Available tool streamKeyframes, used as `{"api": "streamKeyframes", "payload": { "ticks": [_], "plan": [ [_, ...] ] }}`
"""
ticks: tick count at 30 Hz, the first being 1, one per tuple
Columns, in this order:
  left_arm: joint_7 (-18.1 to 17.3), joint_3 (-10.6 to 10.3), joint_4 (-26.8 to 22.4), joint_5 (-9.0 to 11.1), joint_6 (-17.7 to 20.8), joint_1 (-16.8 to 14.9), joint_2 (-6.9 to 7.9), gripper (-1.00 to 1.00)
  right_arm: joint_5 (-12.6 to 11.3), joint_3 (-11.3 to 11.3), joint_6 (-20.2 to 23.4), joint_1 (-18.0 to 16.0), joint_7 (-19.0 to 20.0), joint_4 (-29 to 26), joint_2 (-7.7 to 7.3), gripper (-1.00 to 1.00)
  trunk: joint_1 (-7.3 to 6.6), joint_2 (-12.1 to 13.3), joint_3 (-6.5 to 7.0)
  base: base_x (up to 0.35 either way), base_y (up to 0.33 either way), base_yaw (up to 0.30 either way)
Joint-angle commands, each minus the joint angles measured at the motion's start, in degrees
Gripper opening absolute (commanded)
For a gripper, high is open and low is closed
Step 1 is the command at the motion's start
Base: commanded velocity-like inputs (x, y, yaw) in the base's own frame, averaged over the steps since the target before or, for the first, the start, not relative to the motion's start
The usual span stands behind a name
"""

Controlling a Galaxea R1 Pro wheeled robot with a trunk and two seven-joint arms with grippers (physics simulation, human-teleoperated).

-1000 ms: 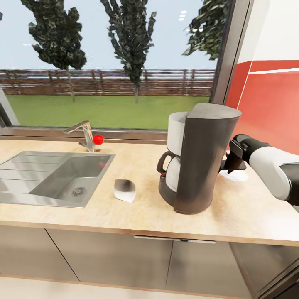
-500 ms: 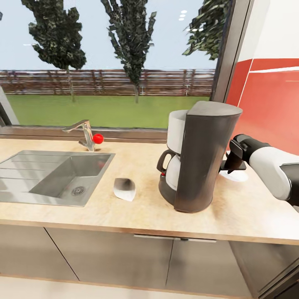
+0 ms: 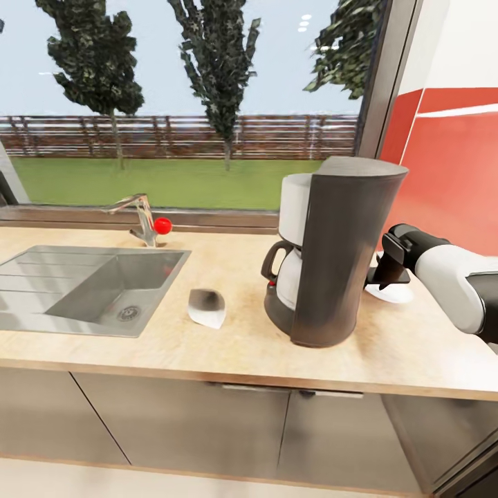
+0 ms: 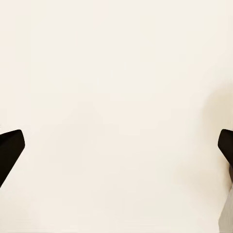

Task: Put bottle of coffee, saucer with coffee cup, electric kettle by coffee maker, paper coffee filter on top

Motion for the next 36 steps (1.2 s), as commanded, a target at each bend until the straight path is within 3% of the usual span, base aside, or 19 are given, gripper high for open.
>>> {"api": "streamKeyframes", "payload": {
  "ticks": [1,9,10,26,36],
  "plan": [
    [-0.5,0.4,0.0,0.5,0.0,0.0,0.01,1.00,-0.1,0.4,0.1,-0.1,0.1,0.1,0.00,-1.00,0.23,-0.4,-0.23,0.000,0.000,0.000],
    [-0.5,0.4,0.0,0.4,0.0,0.0,0.01,1.00,-0.1,0.4,0.1,-0.1,0.1,0.1,0.01,-1.00,1.98,-3.7,-1.67,0.000,0.000,0.000],
    [-0.5,0.4,0.0,0.4,0.0,0.0,0.01,1.00,-0.1,0.4,0.1,-0.1,0.1,0.1,0.01,1.00,2.20,-4.1,-1.85,0.000,0.000,0.000],
    [-0.5,0.4,0.0,0.4,0.0,0.0,0.01,1.00,-0.1,0.4,0.1,-0.1,0.1,0.1,0.01,1.00,2.64,-4.9,-2.20,0.000,0.000,0.000],
    [-0.5,0.4,0.0,0.4,0.2,0.0,0.01,1.00,-0.1,0.4,0.2,0.0,0.1,0.1,0.01,1.00,0.45,-0.8,-0.41,0.000,0.000,0.000]
  ]
}}
